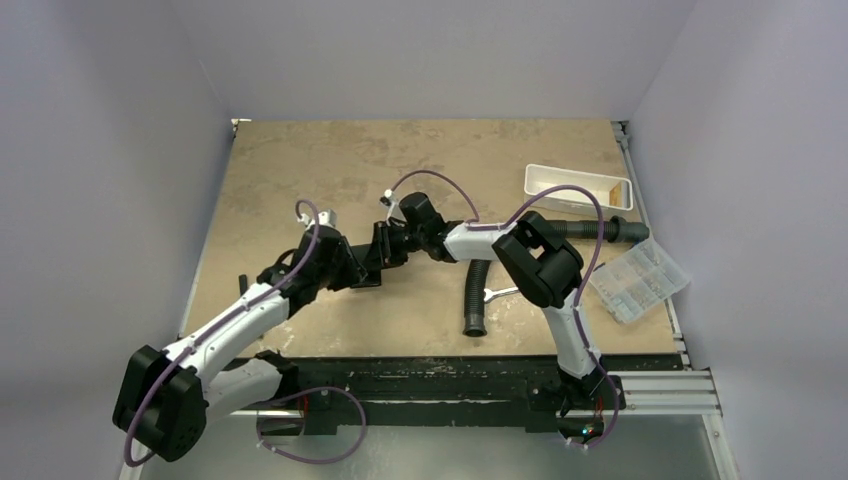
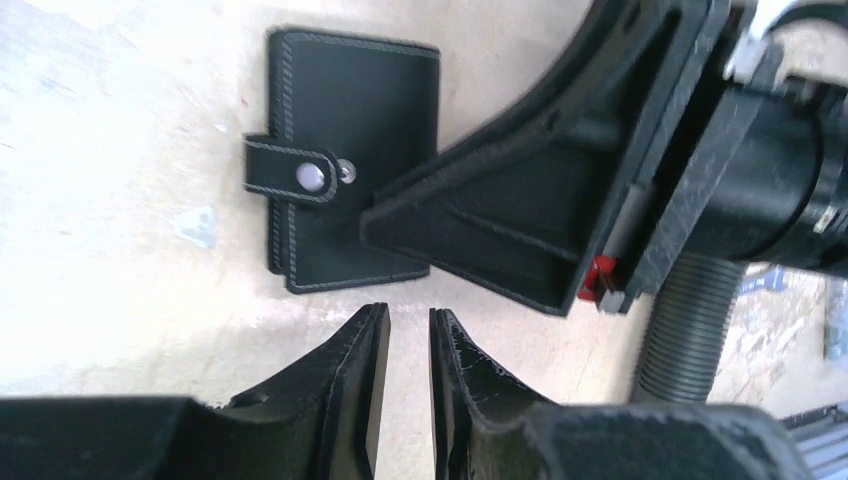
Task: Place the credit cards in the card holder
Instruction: Close the card holder at the center of the board.
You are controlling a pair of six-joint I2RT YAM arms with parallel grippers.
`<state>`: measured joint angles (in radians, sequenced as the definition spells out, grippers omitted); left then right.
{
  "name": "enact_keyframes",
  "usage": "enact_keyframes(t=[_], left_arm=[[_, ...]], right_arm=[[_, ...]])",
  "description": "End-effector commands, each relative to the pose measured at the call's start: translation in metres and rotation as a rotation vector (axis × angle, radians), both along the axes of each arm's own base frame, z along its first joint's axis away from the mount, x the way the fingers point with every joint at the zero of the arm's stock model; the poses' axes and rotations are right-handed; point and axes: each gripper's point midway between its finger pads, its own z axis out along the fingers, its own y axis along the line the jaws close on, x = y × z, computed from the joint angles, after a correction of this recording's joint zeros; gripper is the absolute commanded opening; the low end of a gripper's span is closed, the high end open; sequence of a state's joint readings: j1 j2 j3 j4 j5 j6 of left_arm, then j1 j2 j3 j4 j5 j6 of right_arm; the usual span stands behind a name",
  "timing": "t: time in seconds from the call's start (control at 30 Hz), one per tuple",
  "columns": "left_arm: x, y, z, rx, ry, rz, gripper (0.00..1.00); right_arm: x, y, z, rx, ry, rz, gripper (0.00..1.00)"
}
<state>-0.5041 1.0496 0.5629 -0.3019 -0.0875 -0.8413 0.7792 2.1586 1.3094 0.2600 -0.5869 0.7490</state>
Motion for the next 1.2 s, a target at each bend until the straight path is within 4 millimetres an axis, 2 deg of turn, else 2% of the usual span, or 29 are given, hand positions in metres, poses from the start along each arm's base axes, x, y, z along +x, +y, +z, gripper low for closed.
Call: enact_keyframes(t=[0.0,0.07,0.13,0.27,0.33,0.47,0.63,0.83,0.93,1.17], left_arm=[[0.007,0.025,0.017,0.052,0.032,-0.01,0.25],[0.021,0.046,0.021,0.027,0.029,0.038,0.25],[0.03,0.058,0.023,0.011,0.029,0.058,0.24],[0.046,0.065,0.023,-0.015,0.033,0.063,0.24],[0.052,0.064,0.021,-0.031,0.03,0.061,0.23],[0.063,0.055,0.021,-0.08,0.019,0.043,0.21],[0.083,0.038,0.026,-0.167,0.001,0.006,0.21],[0.105,0.023,0.002,-0.224,0.063,-0.03,0.16],[0.111,0.023,-0.011,-0.214,0.096,-0.034,0.12],[0.106,0.029,-0.037,-0.172,0.152,-0.029,0.08]], right_arm=[[0.008,-0.003,0.009,-0.036,-0.04,-0.008,0.33],[0.01,-0.001,0.017,-0.026,-0.048,-0.006,0.37],[0.014,0.001,0.024,-0.026,-0.063,-0.012,0.4],[0.022,0.004,0.035,-0.028,-0.09,-0.026,0.43],[0.025,0.005,0.035,-0.038,-0.088,-0.035,0.43],[0.027,0.011,0.038,-0.018,-0.075,-0.029,0.33],[0.028,0.013,0.041,-0.014,-0.077,-0.036,0.34],[0.023,0.018,0.04,-0.005,-0.064,-0.024,0.36],[0.022,0.021,0.037,-0.004,-0.056,-0.02,0.35],[0.018,0.028,0.033,0.008,-0.037,-0.011,0.32]])
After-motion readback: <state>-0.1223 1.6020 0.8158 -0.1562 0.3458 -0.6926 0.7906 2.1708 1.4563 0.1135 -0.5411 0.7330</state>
